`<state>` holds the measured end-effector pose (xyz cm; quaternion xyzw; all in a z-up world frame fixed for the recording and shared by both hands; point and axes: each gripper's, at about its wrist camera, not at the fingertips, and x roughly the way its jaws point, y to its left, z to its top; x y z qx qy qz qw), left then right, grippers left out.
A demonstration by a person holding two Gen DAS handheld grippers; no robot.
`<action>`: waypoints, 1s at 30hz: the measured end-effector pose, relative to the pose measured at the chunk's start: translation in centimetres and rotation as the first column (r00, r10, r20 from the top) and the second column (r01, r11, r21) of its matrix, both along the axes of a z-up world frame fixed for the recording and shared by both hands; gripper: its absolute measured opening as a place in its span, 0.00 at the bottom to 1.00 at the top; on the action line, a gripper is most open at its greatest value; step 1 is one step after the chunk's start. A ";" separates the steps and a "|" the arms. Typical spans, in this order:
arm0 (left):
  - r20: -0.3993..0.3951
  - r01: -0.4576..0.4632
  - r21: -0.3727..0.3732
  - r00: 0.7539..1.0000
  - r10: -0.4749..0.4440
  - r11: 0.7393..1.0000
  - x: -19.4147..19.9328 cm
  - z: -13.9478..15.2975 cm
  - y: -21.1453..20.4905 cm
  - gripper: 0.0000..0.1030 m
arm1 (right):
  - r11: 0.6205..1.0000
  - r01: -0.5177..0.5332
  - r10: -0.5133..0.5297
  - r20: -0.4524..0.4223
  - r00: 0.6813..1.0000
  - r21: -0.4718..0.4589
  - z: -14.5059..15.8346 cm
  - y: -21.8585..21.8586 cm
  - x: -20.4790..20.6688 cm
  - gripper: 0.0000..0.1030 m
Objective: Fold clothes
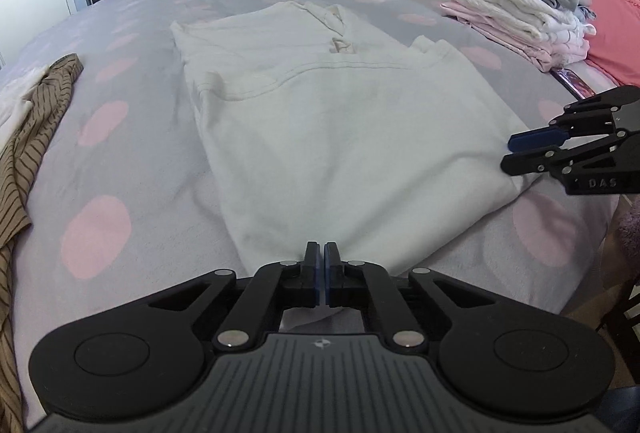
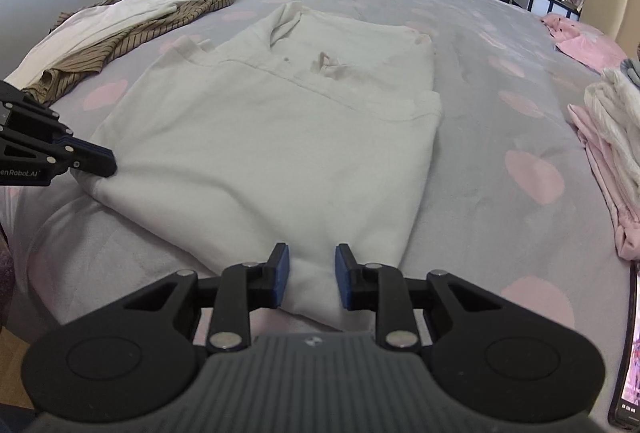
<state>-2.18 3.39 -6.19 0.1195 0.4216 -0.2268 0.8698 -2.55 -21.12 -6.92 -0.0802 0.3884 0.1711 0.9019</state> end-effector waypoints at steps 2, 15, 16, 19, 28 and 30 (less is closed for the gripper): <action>-0.005 -0.011 0.001 1.000 0.011 1.000 -0.3 0.4 0.5 0.00 | 1.000 0.010 -0.010 0.004 1.000 -0.012 0.4 -0.4 -0.3 0.26; 0.213 0.229 0.319 0.928 -0.305 0.920 -6.2 2.0 -3.6 0.40 | 0.936 -0.180 0.231 0.143 0.963 -0.302 2.3 2.1 -5.0 0.42; 0.204 0.271 0.364 0.910 -0.361 0.891 -6.8 1.5 -4.3 0.40 | 0.917 -0.208 0.265 0.130 0.956 -0.340 1.9 2.7 -5.2 0.42; 0.153 0.316 0.519 0.880 -0.450 0.794 -7.7 -1.0 -5.7 0.40 | 0.857 -0.268 0.334 0.077 0.939 -0.440 0.4 3.6 -5.6 0.42; 0.169 0.227 0.726 0.856 -0.489 0.649 -6.3 -4.4 -5.6 0.42 | 0.643 -0.296 0.465 0.052 0.884 -0.706 -3.3 4.2 -5.9 0.43; 0.167 0.239 0.768 0.821 -0.545 0.595 -6.6 -5.4 -6.2 0.36 | 0.608 -0.294 0.501 0.070 0.863 -0.737 -3.9 4.4 -5.8 0.43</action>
